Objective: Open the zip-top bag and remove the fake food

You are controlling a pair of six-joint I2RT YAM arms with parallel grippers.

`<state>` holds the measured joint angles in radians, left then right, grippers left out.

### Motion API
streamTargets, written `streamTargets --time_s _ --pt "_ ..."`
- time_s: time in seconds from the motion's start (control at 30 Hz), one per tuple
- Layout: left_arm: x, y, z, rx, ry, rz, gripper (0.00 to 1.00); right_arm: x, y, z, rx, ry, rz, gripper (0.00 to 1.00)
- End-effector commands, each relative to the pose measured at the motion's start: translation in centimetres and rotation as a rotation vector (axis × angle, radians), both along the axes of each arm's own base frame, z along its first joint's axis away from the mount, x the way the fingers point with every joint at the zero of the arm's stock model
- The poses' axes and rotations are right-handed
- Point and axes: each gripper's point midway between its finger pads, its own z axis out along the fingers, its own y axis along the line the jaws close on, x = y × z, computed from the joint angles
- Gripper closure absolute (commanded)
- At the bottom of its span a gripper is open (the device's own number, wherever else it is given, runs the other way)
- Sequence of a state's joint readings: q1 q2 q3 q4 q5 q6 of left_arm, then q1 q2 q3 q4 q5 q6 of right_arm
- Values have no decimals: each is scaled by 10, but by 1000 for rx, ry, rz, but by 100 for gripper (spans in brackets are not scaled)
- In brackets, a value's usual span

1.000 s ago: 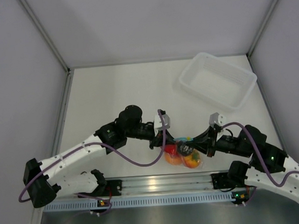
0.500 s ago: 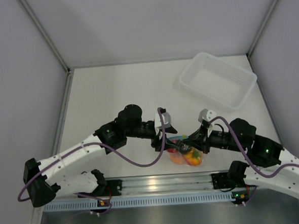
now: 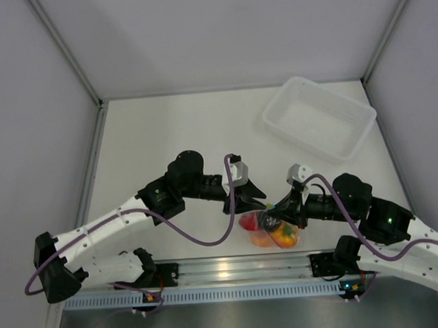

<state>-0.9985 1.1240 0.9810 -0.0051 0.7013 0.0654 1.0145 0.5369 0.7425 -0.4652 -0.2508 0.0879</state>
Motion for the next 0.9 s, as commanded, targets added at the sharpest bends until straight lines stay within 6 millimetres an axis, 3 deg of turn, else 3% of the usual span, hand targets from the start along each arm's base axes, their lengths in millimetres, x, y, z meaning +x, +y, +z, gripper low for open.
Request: streamTargets --time_s 0.0,0.07,0.47,0.87 --pt "-6 -7 29 -82 -32 -54 65 -10 6 30 81 -57 65 100" --pt "-10 -7 30 -90 -31 -73 70 -10 6 31 82 -57 69 100" --pt "-14 -12 18 -61 2 -119 71 -9 6 40 114 -70 63 100" --pt "-15 -12 12 -51 2 -120 100 -5 2 43 125 -83 29 100"
